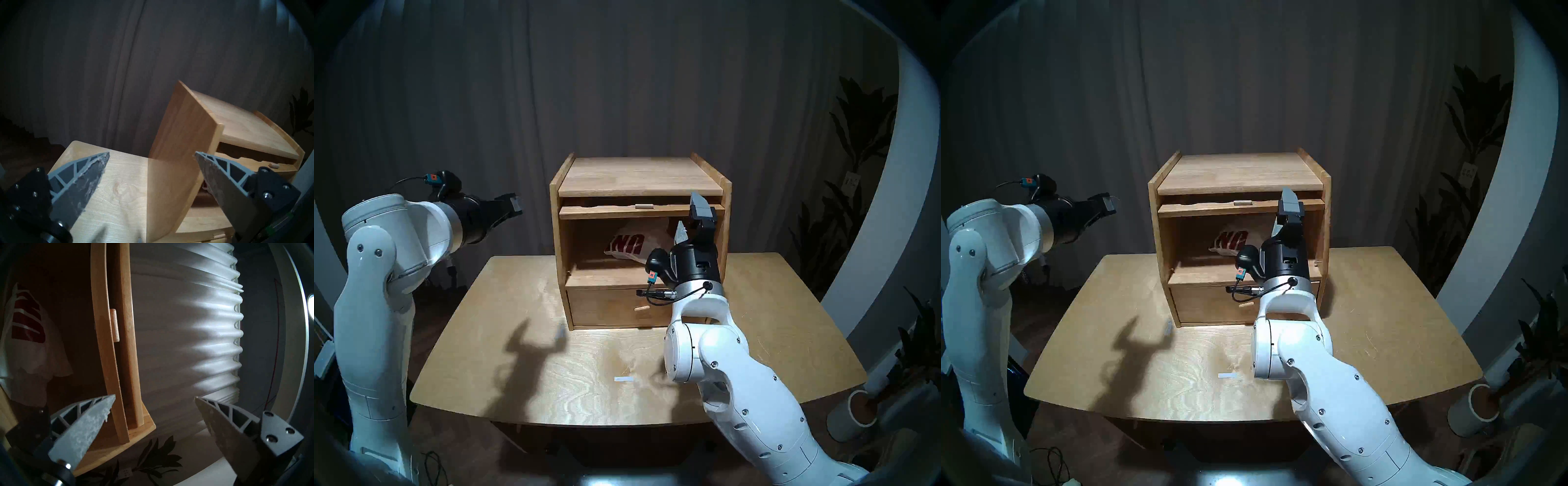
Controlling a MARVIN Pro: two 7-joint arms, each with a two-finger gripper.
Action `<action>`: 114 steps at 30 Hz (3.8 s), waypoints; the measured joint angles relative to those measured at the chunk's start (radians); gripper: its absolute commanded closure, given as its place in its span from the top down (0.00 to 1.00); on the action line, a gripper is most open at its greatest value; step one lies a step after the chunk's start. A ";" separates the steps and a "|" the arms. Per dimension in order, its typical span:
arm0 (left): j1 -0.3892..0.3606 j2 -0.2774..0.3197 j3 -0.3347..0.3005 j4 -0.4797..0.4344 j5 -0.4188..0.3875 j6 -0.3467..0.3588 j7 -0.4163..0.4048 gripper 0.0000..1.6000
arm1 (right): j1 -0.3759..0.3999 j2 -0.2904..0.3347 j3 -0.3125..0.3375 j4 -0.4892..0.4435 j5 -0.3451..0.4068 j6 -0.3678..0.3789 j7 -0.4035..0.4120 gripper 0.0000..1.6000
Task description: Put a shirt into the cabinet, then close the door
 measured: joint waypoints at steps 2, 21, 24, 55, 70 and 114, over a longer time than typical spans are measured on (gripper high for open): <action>-0.004 0.010 0.017 0.018 0.046 -0.005 0.005 1.00 | -0.002 0.000 0.010 0.009 0.026 -0.008 -0.014 1.00; 0.187 -0.002 -0.118 -0.133 0.211 -0.003 0.006 1.00 | 0.054 0.000 0.065 0.126 0.143 -0.113 -0.094 1.00; 0.232 -0.017 -0.147 -0.150 0.222 0.002 -0.008 1.00 | 0.081 -0.003 0.071 0.169 0.160 -0.139 -0.099 1.00; 0.412 -0.031 -0.223 -0.177 0.310 -0.076 -0.128 1.00 | 0.120 -0.174 0.021 0.169 0.251 -0.007 -0.011 1.00; 0.421 -0.027 -0.229 -0.178 0.329 -0.092 -0.155 1.00 | 0.249 -0.173 -0.060 0.191 0.032 0.180 0.317 1.00; 0.448 -0.024 -0.237 -0.178 0.377 -0.128 -0.213 1.00 | 0.413 -0.102 -0.110 0.277 -0.082 0.148 0.541 0.00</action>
